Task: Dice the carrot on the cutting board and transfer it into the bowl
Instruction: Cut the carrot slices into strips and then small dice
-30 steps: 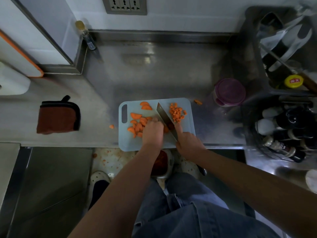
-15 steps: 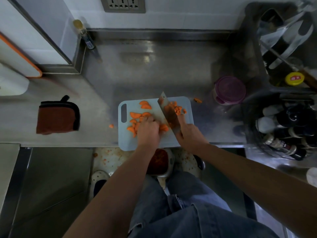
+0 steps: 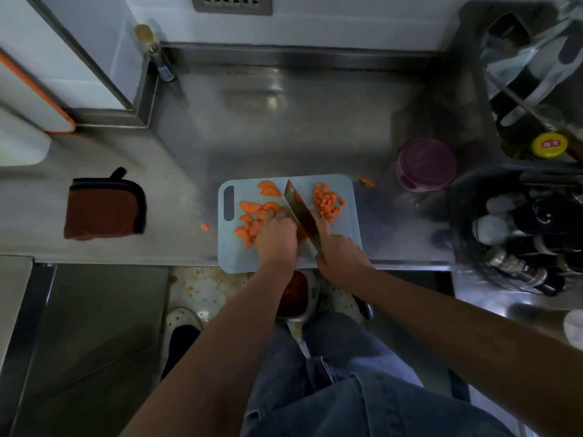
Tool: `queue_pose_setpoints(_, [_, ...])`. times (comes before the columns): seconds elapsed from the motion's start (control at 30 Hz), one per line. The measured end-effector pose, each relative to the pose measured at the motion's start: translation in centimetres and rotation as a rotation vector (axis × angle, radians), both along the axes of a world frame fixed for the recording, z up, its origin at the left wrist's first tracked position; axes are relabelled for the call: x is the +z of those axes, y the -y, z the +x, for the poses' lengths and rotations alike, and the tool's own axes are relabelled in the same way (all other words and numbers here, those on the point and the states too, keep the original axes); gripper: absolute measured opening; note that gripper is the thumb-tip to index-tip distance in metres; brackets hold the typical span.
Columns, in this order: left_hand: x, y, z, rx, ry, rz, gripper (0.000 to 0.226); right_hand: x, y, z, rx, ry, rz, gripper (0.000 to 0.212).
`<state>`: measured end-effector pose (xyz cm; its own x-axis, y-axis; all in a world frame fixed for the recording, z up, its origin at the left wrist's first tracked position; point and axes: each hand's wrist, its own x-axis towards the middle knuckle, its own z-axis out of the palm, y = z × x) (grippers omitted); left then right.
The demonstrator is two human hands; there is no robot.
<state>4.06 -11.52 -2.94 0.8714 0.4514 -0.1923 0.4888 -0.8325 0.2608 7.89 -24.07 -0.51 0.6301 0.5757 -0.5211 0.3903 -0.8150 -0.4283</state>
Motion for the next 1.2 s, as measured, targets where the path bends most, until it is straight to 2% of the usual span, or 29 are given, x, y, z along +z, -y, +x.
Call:
queue_pose_setpoints(0.2, [0.4,-0.3,0.3,-0.06,-0.082,0.054,0.02,-0.3,-0.1,-0.4,0.014,0.017,-0.056,0.074])
queue_pose_setpoints(0.37, [0.7,-0.3,0.4,-0.084,-0.128,0.061,0.015,-0.4,0.0,-0.1,0.023,0.016,-0.033,0.075])
queue_pose_setpoints(0.47, [0.2,-0.4,0.2,-0.066,-0.085,0.049,0.011,-0.2,0.5,0.2,-0.013,-0.002,0.032,0.065])
queue_pose_setpoints(0.67, [-0.2,-0.7,-0.6,-0.053,0.009,0.002,0.018,0.8,0.5,0.9,-0.042,0.001,0.156,0.036])
queue_pose_setpoints(0.8, [-0.1,-0.7,-0.8,-0.026,0.029,0.031,0.019,1.2,0.5,0.4,0.003,0.002,0.083,0.055])
queue_pose_setpoints(1.03, [-0.5,-0.3,-0.9,-0.01,0.012,0.113,0.017,0.9,0.3,-0.3,-0.017,-0.022,0.052,0.052])
queue_pose_setpoints(1.2, [-1.1,-0.3,-0.6,-0.004,-0.028,0.11,0.015,0.4,0.0,-0.6,-0.013,-0.019,0.046,0.059])
